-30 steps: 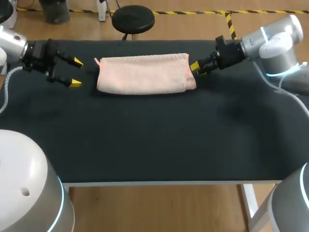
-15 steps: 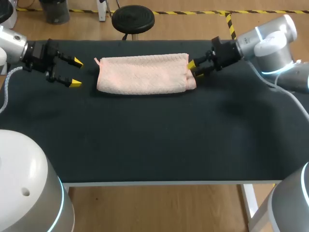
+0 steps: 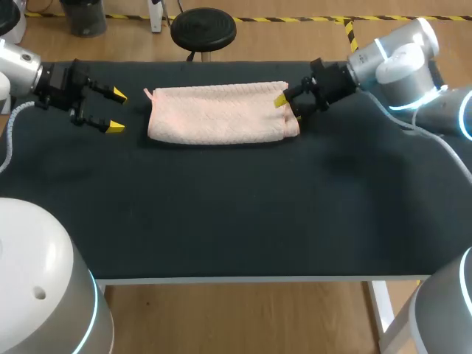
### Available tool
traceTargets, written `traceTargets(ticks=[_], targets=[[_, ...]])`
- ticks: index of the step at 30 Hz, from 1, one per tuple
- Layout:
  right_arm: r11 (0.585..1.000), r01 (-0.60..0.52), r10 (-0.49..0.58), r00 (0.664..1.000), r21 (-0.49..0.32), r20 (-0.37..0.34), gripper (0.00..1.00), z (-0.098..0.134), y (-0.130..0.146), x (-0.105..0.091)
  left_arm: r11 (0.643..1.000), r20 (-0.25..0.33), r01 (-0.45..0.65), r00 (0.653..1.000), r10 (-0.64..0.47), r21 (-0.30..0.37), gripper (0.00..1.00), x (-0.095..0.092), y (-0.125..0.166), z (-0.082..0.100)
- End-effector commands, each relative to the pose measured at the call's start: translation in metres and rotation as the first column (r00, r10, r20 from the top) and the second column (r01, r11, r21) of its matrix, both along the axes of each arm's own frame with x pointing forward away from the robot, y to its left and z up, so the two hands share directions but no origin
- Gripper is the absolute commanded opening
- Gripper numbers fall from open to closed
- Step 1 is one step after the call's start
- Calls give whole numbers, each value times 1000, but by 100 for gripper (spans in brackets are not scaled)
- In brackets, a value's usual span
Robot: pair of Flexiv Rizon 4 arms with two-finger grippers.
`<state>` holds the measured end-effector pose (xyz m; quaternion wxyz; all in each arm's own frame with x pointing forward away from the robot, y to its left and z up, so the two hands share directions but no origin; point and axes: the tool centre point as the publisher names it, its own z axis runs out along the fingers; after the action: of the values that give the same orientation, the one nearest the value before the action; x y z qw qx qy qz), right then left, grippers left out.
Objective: Fold the towel
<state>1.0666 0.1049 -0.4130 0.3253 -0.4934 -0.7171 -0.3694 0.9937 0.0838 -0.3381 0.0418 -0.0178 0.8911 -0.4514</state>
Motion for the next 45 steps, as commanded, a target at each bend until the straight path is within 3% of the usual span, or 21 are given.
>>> traceTargets(ticks=[1, 7, 8, 13, 25, 38, 45], targets=[[1000, -20, 20, 1000, -4, -8, 100, -15, 14, 4, 1000, 2, -1, 1000, 1, 1, 100, 0, 0, 0], [999, -27, 27, 1000, -33, -12, 100, -18, 22, 1, 1000, 2, -1, 1000, 1, 1, 100, 0, 0, 0], [999, -27, 27, 1000, -37, -12, 74, -18, 23, 1, 1000, 2, -1, 1000, 1, 1, 100, 0, 0, 0], [997, -26, 26, 1000, -73, -8, 0, -20, 24, 2, 1000, 2, -1, 1000, 1, 1, 100, 0, 0, 0], [985, -18, 25, 999, -171, 35, 0, -1, 40, 5, 1000, 2, -1, 1000, 1, 1, 100, 0, 0, 0], [955, -20, 72, 984, -297, 166, 0, 46, 101, 9, 1000, 2, -1, 1000, 1, 1, 100, 0, 0, 0], [932, -73, 170, 953, -354, 250, 0, 72, 148, 1, 1000, 2, -1, 1000, 1, 1, 100, 0, 0, 0]])
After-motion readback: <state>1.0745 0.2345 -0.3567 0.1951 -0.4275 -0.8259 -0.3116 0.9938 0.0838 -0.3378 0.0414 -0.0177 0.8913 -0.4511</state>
